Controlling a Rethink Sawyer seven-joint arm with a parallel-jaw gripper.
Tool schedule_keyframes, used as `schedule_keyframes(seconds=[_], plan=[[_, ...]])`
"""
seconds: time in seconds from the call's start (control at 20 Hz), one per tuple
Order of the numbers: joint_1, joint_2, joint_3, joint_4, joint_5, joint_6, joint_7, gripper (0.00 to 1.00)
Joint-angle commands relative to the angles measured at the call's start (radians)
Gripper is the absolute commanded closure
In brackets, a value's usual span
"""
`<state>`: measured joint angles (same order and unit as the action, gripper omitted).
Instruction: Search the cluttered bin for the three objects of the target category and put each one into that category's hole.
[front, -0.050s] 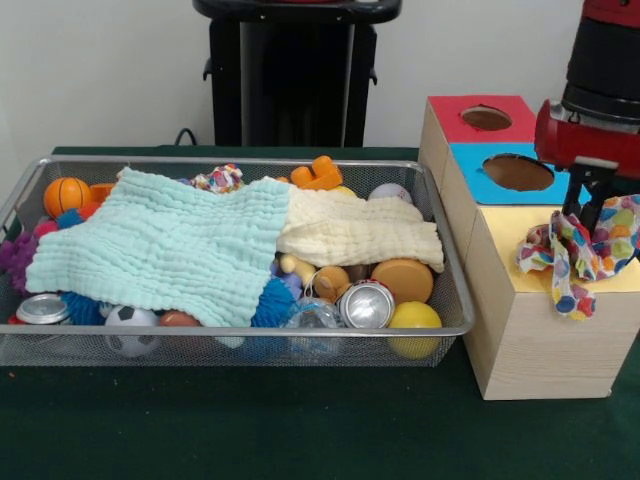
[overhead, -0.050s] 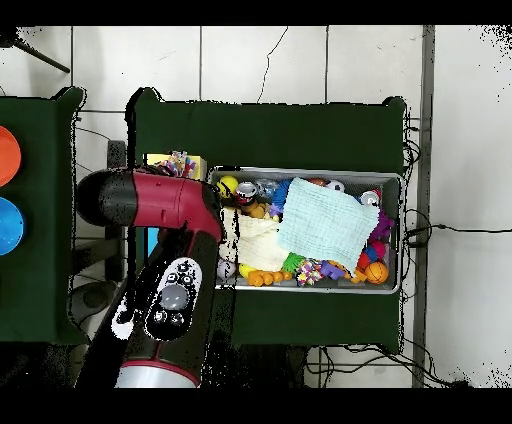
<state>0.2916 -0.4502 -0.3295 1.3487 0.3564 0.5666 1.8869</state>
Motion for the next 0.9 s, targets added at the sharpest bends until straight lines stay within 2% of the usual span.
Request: schedule_keyframes(seconds=[0.05, 0.45, 0.9], plan=[[0.0, -0.023, 0.03, 0.079, -0.043, 0.098, 0.147, 1.0], [-0.012, -0.017, 0.052, 0.111, -0.036, 0.07, 0.147, 1.0], [-0.003, -0.042, 0.042, 0.124, -0.029, 0.11, 0.16, 1.0]])
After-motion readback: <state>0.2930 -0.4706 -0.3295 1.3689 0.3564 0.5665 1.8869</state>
